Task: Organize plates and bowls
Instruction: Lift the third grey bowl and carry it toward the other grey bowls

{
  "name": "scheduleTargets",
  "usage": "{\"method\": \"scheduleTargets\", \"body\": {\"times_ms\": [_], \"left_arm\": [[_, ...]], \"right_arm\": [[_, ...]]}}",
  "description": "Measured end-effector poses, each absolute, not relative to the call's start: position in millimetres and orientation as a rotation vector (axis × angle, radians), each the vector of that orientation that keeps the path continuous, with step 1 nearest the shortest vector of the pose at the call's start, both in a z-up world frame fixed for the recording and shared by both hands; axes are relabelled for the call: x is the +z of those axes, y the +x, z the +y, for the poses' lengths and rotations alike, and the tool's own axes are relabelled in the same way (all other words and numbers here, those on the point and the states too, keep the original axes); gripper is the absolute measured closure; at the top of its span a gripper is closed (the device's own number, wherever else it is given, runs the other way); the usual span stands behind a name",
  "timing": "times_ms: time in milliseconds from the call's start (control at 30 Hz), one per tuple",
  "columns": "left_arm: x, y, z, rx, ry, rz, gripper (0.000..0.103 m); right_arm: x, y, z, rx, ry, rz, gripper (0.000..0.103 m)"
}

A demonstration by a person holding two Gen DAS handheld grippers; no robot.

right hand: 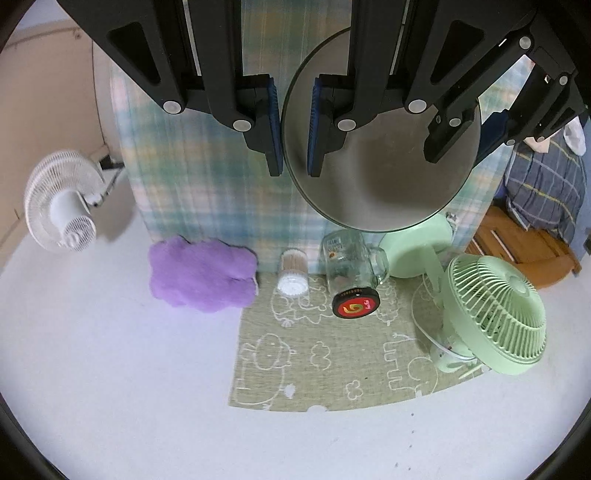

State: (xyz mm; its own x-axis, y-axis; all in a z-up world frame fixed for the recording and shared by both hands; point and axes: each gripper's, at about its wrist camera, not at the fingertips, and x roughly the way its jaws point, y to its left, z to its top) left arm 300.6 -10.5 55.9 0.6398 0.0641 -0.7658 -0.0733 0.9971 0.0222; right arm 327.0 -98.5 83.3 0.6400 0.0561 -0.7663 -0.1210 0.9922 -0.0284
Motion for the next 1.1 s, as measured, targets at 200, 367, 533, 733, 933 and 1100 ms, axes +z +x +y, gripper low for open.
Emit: {"method": "scheduleTargets", "body": {"times_ms": [200,367,533,733,933,1100], "left_arm": [[67,263,-8,0.029,0.017,0.850,0.080],[72,236,-8,-0.007,0.033,0.844,0.080],[73,212,-5,-0.029,0.020,0.842,0.080],[69,183,0,-0.033,0.000,0.845,0.080],[58,163,-2,-0.043,0.000,0.860,0.080],[40,149,-6,-0.053,-0.010,0.898,0.080]], "right_arm": [[96,282,-96,0.053,-0.068,0.854,0.086],[101,247,-96,0.018,-0.048,0.851,0.086],[104,216,-96,-0.008,-0.057,0.838,0.086],[102,187,-96,-0.018,-0.063,0.831,0.086],[94,159,-95,-0.018,-0.082,0.836,0.086],[78,142,-100,-0.028,-0.078,0.872,0.086]]}}
